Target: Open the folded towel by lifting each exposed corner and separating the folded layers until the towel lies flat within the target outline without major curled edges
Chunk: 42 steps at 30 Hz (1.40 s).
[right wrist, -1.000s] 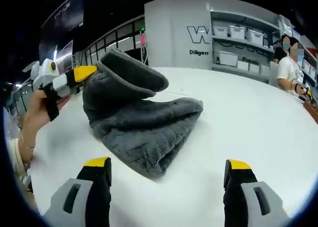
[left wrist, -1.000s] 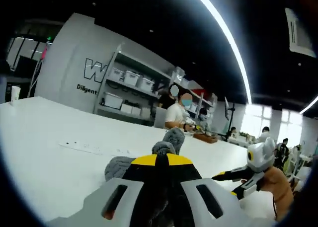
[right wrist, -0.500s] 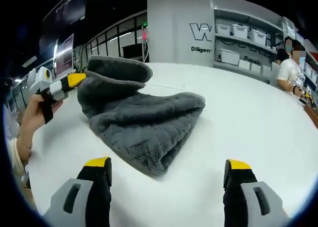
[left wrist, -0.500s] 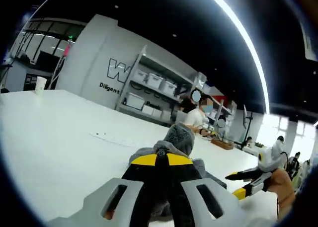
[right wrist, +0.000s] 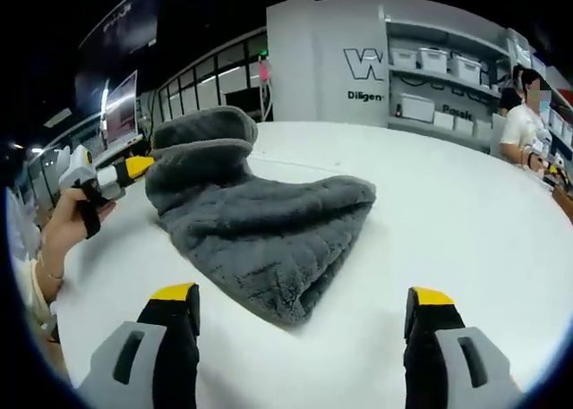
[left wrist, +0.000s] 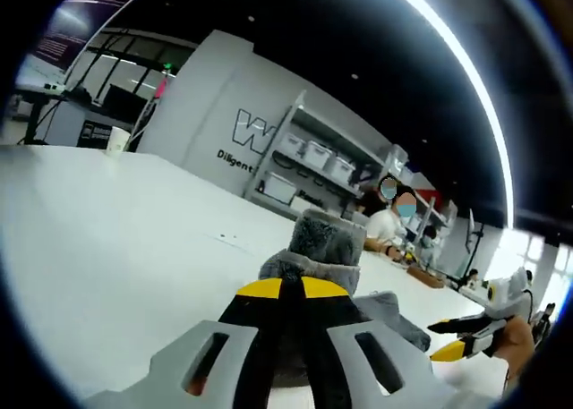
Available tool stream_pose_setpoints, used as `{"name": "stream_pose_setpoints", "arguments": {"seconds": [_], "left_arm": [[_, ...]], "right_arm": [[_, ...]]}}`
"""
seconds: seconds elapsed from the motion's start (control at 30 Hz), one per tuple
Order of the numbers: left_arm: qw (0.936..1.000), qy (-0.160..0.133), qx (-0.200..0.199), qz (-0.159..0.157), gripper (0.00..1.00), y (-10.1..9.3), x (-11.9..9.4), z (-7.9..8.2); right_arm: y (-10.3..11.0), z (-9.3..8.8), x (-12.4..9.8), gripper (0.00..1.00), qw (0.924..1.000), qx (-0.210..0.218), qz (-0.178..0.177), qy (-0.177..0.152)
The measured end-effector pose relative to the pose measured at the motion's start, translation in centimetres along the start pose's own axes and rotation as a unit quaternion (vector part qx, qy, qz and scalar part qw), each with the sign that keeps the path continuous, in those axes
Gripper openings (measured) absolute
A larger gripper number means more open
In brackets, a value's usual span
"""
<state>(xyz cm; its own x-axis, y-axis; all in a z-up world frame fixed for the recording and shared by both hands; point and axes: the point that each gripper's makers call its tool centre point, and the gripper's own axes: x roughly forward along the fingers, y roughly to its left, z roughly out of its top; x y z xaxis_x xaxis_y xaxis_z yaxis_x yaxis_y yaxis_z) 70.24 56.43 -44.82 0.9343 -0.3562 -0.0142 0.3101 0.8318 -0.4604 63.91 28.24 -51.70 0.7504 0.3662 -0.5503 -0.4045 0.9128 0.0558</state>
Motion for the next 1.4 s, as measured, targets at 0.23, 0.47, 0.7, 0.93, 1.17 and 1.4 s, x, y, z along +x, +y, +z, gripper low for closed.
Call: {"name": "stream_pose_setpoints", "arguments": {"seconds": [0.23,0.47,0.7,0.93,1.17,1.4], "left_arm": [[0.9994,0.003,0.006,0.034,0.04,2.0,-0.7,-0.3],[0.9982,0.01,-0.008,0.058,0.04,3.5,-1.1,-0.6],[0.9974,0.021,-0.006,0.069,0.04,4.1,-1.4,-1.1],[0.9965,0.03,-0.003,0.078,0.05,4.6,-1.5,-1.4],[0.9969,0.039,0.023,0.065,0.17,3.5,-1.3,-1.1],[0.9958,0.046,0.055,0.056,0.4,2.3,-1.1,-0.8]], "right_arm": [[0.5,0.1,0.0,0.94,0.9999,-0.004,0.01,0.001],[0.5,0.0,0.1,0.95,0.9999,0.004,0.009,-0.002],[0.6,-0.1,0.2,0.95,0.9999,0.001,0.009,0.004],[0.7,-0.2,0.2,0.96,0.9999,-0.001,0.007,0.008],[1.0,-0.2,0.3,0.96,0.9999,-0.008,0.011,0.01],[1.2,-0.2,0.3,0.96,0.9998,-0.007,0.016,0.009]]}}
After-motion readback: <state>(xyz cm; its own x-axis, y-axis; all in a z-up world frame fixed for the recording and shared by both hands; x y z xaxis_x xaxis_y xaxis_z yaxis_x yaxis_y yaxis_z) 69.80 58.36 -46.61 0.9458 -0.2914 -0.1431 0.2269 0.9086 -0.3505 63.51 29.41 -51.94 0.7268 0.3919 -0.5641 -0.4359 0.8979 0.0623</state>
